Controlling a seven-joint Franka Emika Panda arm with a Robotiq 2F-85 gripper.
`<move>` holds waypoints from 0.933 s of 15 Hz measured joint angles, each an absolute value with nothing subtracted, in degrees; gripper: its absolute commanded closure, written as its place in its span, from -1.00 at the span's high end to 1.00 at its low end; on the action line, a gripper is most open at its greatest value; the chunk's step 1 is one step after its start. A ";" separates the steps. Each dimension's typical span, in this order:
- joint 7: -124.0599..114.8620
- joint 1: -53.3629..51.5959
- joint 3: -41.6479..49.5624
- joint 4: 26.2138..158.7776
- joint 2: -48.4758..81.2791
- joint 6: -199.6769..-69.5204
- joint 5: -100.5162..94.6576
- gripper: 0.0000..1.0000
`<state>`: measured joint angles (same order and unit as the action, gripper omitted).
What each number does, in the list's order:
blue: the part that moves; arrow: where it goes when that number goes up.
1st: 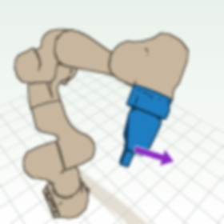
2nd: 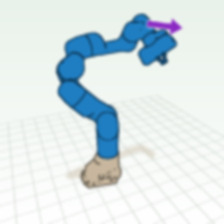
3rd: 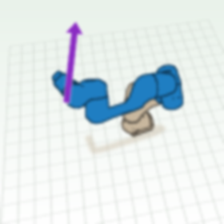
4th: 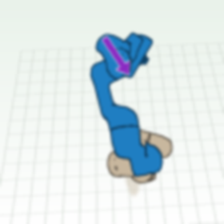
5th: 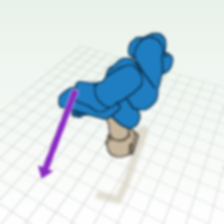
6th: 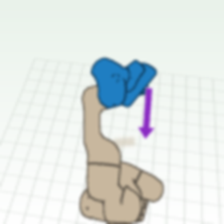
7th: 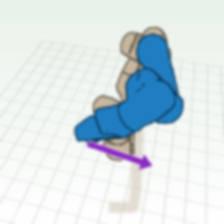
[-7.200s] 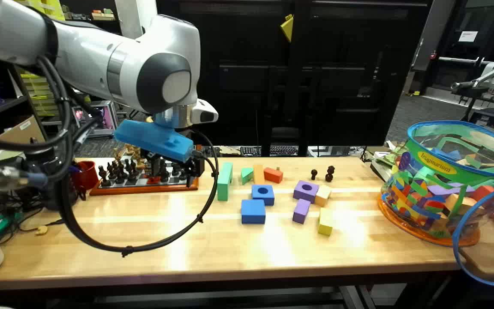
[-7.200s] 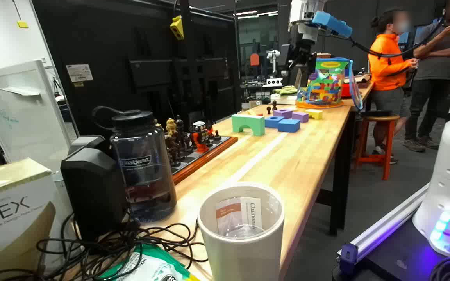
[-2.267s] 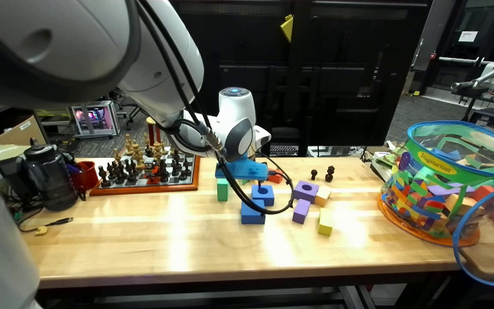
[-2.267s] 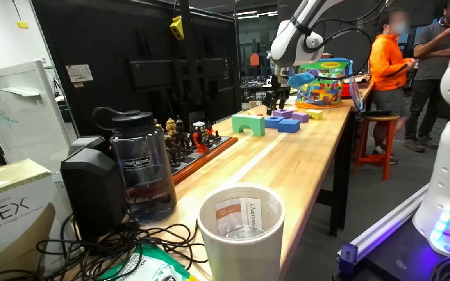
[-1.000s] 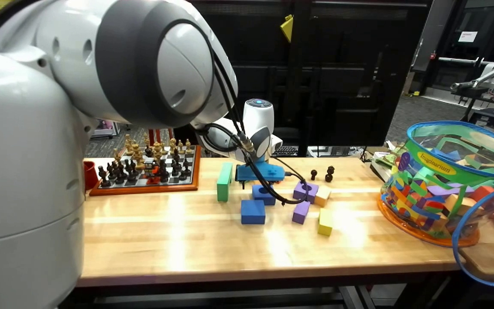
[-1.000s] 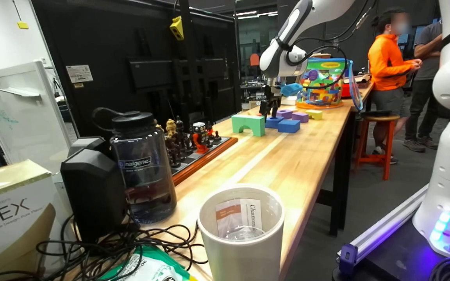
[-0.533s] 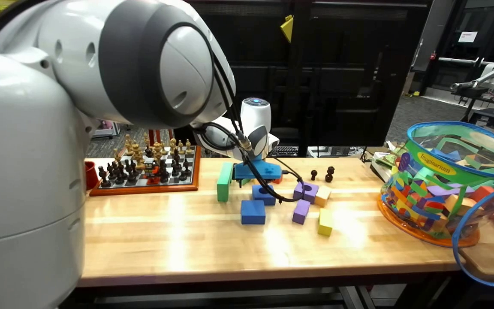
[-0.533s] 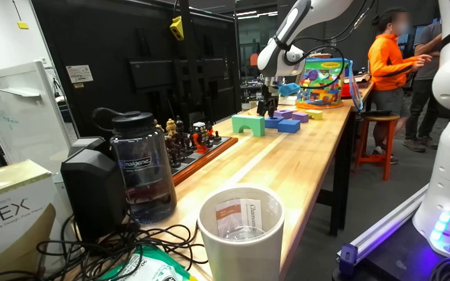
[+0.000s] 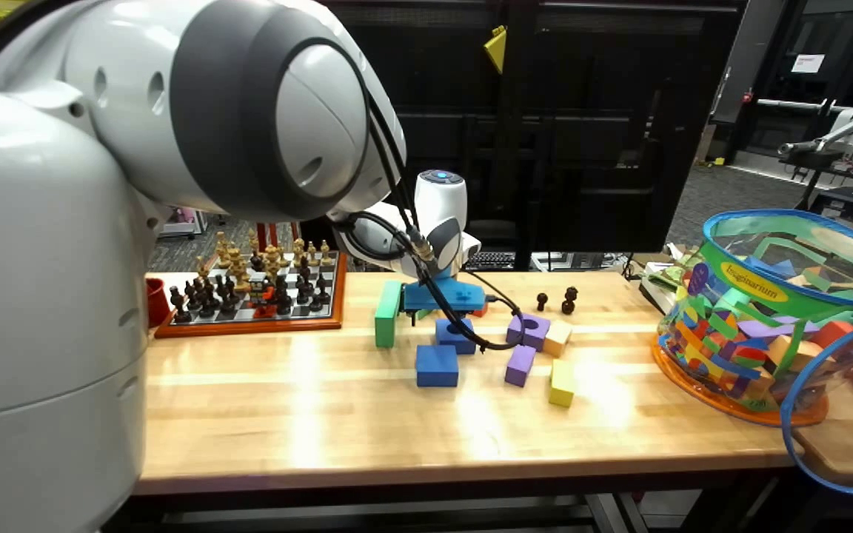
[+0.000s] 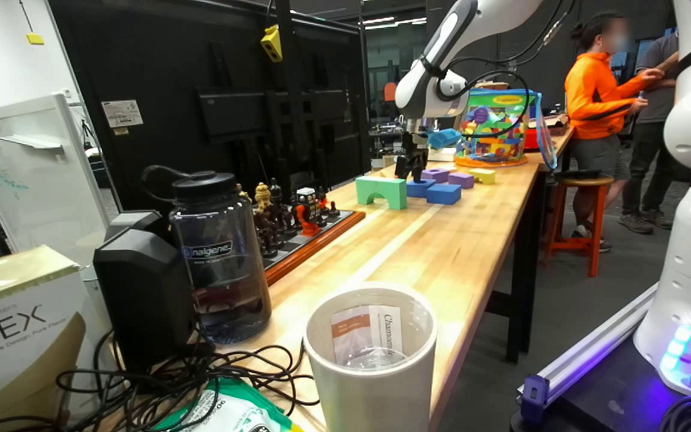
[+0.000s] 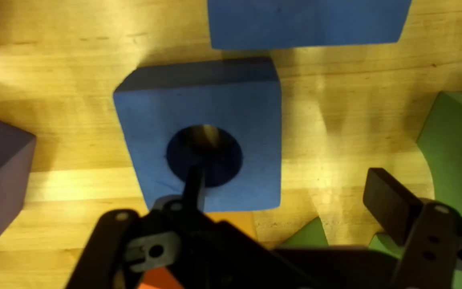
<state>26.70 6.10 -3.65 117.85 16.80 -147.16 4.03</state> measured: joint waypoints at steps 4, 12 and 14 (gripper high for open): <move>26.70 6.10 -3.65 117.96 16.75 -147.20 4.03 1.00; 26.70 6.11 -3.65 119.74 15.97 -148.52 4.03 1.00; 26.70 6.13 -3.65 120.85 15.59 -149.20 4.03 0.82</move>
<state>26.70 6.13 -3.65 120.85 15.59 -149.20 4.03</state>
